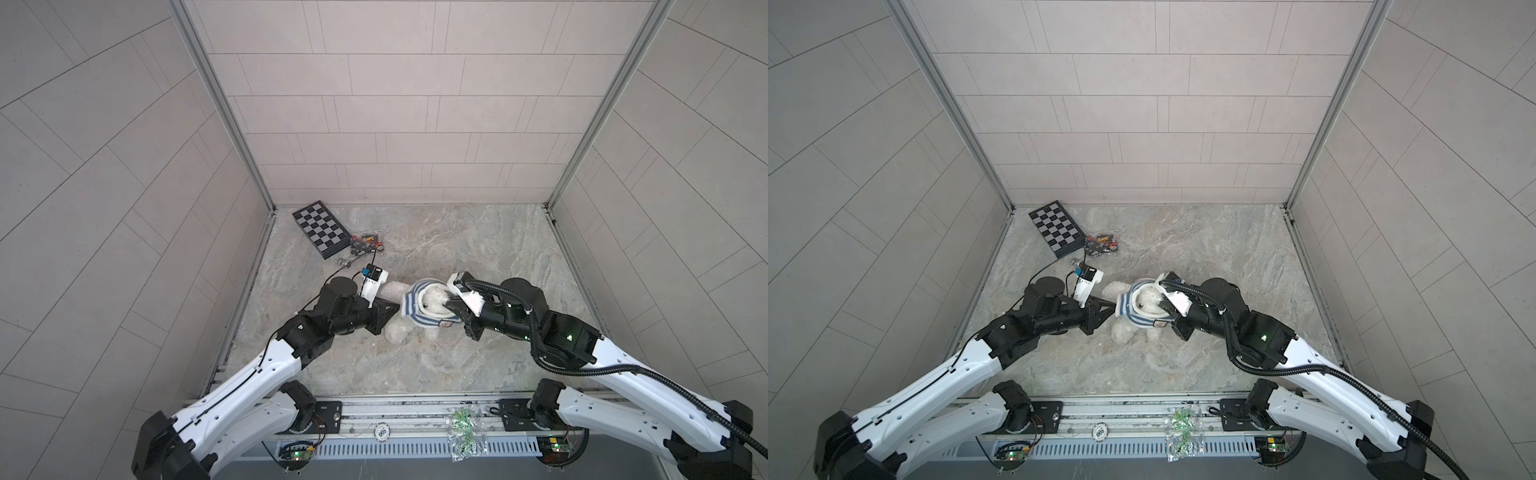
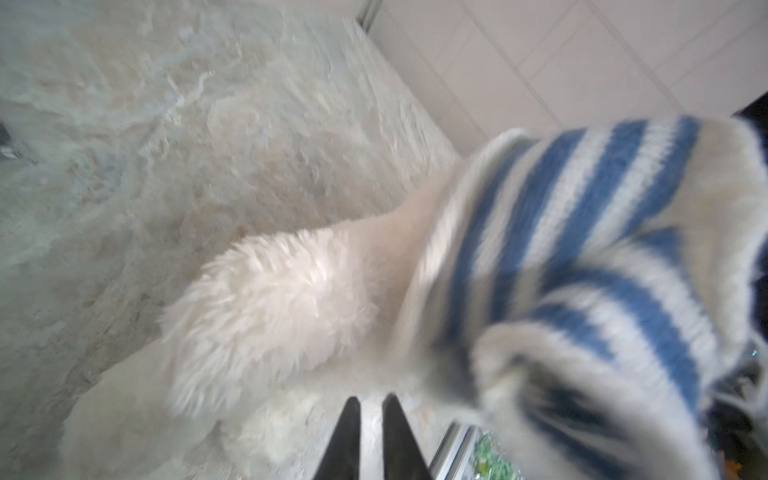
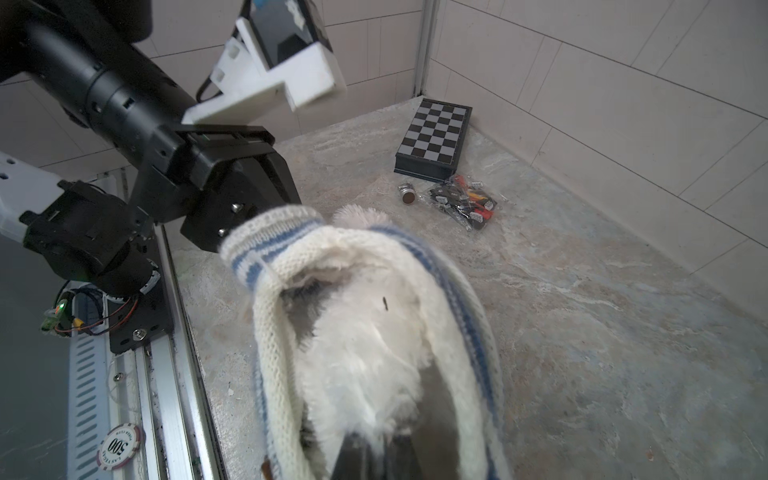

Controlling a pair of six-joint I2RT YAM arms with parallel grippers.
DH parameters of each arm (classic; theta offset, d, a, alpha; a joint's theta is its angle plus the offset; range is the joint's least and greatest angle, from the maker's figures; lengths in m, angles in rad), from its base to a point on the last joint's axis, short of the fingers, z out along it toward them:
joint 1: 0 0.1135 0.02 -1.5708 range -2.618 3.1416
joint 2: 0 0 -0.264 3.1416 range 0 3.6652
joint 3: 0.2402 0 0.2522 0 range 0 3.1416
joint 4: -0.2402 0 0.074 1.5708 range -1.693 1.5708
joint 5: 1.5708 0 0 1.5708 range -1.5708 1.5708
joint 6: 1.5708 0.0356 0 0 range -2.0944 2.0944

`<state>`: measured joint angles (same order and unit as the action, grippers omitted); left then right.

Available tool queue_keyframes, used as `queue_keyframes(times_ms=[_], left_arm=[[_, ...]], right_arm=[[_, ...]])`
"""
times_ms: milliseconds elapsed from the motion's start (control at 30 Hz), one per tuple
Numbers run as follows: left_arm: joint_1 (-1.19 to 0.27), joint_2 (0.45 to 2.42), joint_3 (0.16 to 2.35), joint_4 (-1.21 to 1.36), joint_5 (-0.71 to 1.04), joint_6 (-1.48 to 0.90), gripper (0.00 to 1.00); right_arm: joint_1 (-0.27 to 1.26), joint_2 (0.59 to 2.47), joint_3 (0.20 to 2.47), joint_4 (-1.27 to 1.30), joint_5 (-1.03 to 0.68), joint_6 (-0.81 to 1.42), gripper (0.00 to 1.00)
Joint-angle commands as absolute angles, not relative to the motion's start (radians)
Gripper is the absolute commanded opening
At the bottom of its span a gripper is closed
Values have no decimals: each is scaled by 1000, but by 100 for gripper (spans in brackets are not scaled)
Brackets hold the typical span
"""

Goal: Dress the teddy bear

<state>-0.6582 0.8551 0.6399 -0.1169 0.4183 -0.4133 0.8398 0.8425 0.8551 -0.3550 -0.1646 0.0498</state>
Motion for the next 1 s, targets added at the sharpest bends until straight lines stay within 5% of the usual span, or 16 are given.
queue_keyframes(times_ms=[0,333,633,967], left_arm=[[-653,794,607,53,350,-493,34],[-892,704,432,279,145,-597,53],[-1034,984,397,708,11,-735,54],[-1051,1170,467,831,-9,-799,44]], right_arm=[[841,858,902,-301,-31,214,0],[846,881,793,-106,152,635,0],[928,891,778,-24,300,687,0],[971,899,750,32,344,718,0]])
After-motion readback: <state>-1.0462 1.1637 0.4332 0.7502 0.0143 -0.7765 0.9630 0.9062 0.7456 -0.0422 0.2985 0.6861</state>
